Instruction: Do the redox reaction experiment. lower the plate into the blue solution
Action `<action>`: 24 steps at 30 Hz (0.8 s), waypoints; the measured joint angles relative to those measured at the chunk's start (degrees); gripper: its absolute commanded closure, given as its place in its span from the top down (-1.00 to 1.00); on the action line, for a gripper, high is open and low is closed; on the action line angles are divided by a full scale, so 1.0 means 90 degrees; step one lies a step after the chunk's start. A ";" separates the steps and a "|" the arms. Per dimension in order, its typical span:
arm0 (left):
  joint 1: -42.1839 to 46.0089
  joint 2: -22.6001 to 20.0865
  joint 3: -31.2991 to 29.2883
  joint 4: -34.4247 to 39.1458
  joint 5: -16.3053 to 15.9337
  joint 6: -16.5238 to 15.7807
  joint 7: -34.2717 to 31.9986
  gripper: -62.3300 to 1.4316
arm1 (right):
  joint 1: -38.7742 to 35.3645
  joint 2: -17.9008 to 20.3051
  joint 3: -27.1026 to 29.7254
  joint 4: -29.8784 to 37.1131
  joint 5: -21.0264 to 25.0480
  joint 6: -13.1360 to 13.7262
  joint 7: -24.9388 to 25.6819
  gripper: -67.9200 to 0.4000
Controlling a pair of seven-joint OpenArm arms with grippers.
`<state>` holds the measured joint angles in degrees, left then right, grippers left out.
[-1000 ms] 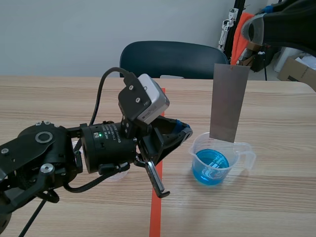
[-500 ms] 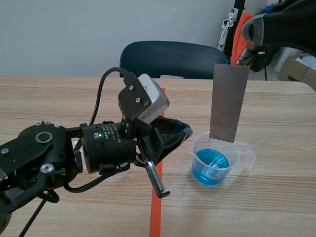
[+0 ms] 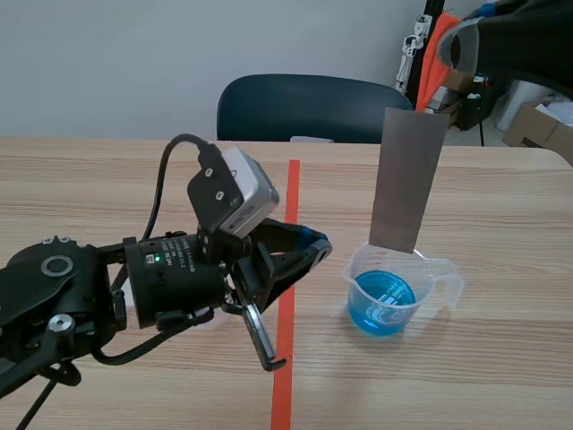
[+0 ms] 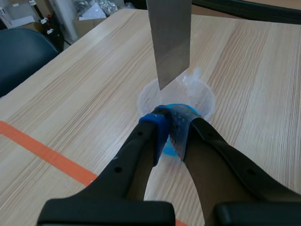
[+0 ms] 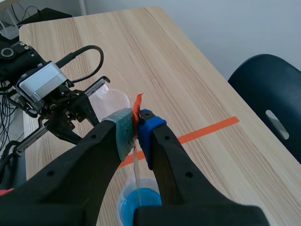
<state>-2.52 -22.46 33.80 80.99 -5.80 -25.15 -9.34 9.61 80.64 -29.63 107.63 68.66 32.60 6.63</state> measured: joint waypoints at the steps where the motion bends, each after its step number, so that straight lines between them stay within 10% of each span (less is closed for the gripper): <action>1: 0.0119 -0.0068 -0.0078 0.0000 -0.0005 -0.0002 -0.0092 -0.86 | 0.0000 0.0000 0.0000 -0.0019 -0.0012 -0.0005 0.0002 -0.98; 24: 0.2907 -0.1547 -0.2215 0.0478 0.0005 -0.0051 -0.2472 0.05 | -0.0423 -0.0146 0.0000 -0.0403 -0.0529 -0.0022 0.0755 -0.98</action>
<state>23.64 -36.38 13.87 85.30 -5.76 -25.61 -31.59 5.80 79.33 -29.63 104.01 63.90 32.40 13.43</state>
